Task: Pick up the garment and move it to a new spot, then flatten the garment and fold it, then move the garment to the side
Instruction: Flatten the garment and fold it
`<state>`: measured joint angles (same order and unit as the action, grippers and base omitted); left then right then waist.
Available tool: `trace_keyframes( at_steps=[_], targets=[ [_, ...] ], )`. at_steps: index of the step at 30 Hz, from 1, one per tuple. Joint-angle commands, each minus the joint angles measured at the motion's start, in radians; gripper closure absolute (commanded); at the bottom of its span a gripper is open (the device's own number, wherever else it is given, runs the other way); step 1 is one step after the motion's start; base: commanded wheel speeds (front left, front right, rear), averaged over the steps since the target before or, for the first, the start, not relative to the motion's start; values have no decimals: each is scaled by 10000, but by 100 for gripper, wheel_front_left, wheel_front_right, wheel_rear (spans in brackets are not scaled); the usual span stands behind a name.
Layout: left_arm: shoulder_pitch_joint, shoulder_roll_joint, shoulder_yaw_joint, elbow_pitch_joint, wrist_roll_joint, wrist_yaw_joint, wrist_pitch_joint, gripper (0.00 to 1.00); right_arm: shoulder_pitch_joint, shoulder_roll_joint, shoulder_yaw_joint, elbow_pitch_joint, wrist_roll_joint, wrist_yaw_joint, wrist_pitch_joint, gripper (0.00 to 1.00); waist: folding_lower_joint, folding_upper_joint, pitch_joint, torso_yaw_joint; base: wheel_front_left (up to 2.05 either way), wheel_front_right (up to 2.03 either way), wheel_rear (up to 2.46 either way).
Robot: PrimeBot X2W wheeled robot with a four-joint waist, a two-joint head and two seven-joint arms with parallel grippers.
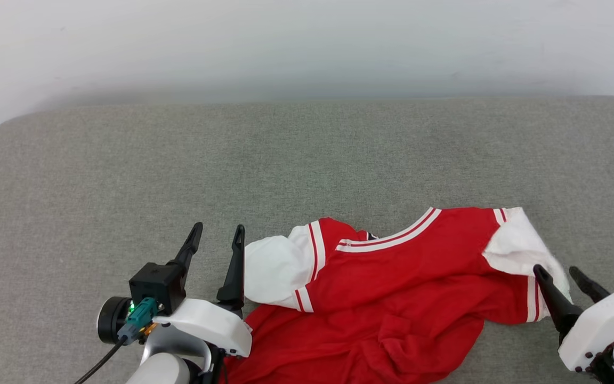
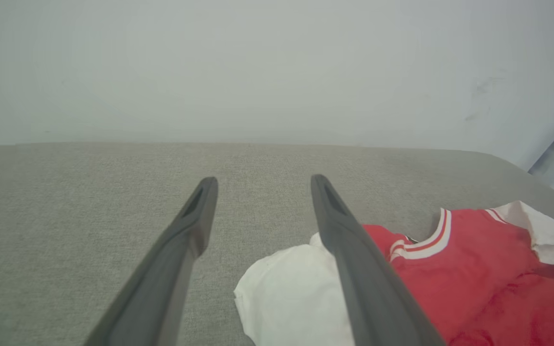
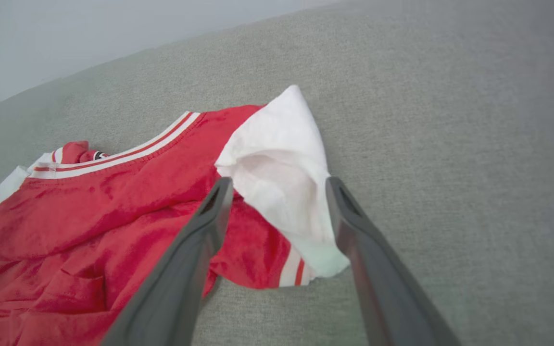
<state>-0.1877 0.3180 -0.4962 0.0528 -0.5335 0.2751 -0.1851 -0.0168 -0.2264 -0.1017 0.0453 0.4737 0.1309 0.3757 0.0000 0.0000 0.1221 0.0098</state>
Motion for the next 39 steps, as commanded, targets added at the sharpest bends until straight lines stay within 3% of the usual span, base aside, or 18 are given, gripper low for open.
trace_keyframes(
  at_steps=[1,4,5,11,17,18,19,26,32,39],
  targets=[
    [99,74,21,-53,-12,49,31,0,40,-78,76,-226,-96,-3,92,0,0,0,-22,-24,0,0,0],
    [37,84,25,-151,9,86,50,0,-307,-331,421,-685,-467,-3,652,0,0,0,75,-43,0,0,0],
    [-116,44,-27,-223,47,63,52,0,-736,-672,783,-732,-618,-3,1520,0,0,0,253,35,0,0,0],
    [-381,-30,-115,-230,111,18,7,0,-1780,-1381,1463,-204,-548,-3,3457,0,0,0,761,323,0,0,0],
    [-614,-104,-114,-116,120,-15,-113,0,-2423,-1791,1965,270,-591,-3,4295,0,0,0,1185,541,0,0,0],
    [-641,-108,-101,-96,118,-12,-124,0,-2504,-1831,1988,328,-636,-3,4336,61,0,0,1220,552,0,0,0],
    [-646,-104,-90,-81,114,-9,-137,0,-2558,-1857,1975,359,-634,-3,4331,100,0,0,1251,553,0,0,0],
    [-598,-63,2,15,42,65,-224,0,-2717,-1888,1132,408,-557,-3,3925,100,0,0,1197,331,0,0,0],
    [-639,-24,-17,25,28,58,-235,0,-2406,-1423,-905,834,-246,-3,3451,100,0,0,1131,148,0,0,0],
    [-771,25,-110,-43,76,30,-136,0,-2226,-718,-3234,2645,198,-3,2873,100,0,0,1325,152,0,0,0]
  ],
)
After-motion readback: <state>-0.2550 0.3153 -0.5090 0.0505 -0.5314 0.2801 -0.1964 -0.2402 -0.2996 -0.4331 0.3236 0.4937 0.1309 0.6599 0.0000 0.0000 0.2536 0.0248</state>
